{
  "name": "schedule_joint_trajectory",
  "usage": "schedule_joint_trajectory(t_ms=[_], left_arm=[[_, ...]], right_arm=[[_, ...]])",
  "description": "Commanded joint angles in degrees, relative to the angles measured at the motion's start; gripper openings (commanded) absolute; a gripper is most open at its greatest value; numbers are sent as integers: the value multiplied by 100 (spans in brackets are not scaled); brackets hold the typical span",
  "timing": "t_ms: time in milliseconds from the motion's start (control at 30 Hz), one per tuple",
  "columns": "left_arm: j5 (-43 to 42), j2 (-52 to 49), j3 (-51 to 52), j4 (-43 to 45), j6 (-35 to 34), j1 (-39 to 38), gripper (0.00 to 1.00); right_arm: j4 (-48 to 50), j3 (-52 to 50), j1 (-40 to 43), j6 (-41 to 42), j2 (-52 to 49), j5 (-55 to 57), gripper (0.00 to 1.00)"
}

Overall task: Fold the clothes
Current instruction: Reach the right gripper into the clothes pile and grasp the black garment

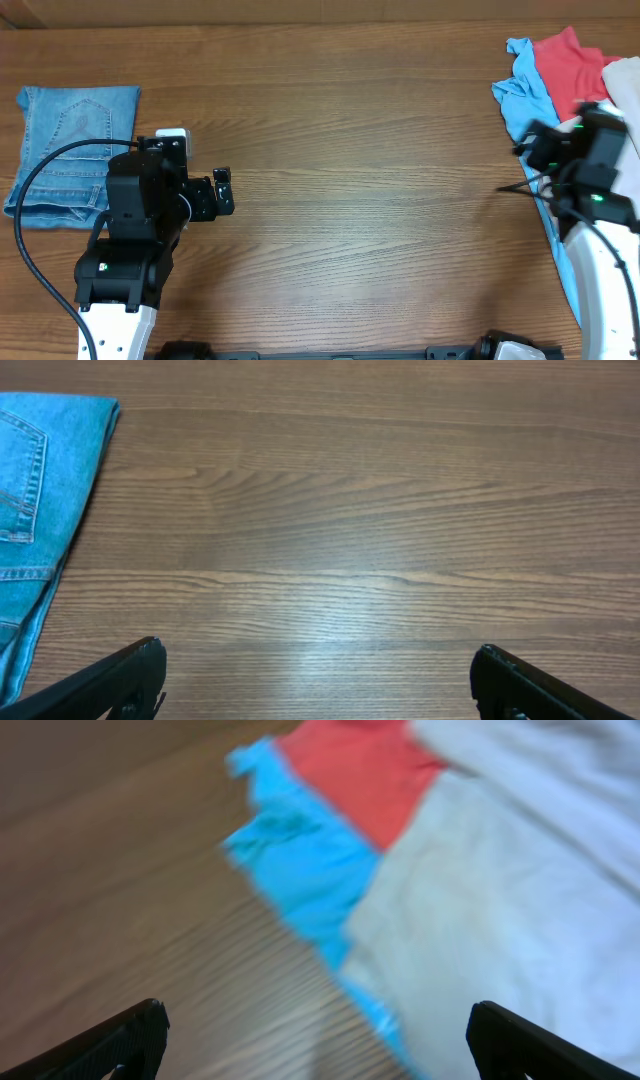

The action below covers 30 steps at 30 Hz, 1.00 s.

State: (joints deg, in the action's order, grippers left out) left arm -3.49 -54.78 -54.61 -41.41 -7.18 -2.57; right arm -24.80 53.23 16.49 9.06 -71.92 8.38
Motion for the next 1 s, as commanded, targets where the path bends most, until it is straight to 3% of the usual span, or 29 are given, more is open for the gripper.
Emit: schedule_joint_trajectory(t_ms=[0,200,633,700,800,967], left_arm=[[-103,15,-160,-15,-74,42,100],[-83,15,-160,4,-74,42,100],[-85,13,-160,9,-74,39,100],[-87,13,-160,7,-76,42,100],[-103,13,-160,9,-76,39,100],[-103,13,-160,9,-76,39,100]], right_arm=[[240,201,1117,146,-61,81,100],[525,201,3274,695,-1093,92,100],[632,201,3539,750,-2802,105,98],[678,201,3539,752,-2839,138,93],[761,203,3539,752,-2837,210,74],[765,210,3539,752,-2732,212,54]])
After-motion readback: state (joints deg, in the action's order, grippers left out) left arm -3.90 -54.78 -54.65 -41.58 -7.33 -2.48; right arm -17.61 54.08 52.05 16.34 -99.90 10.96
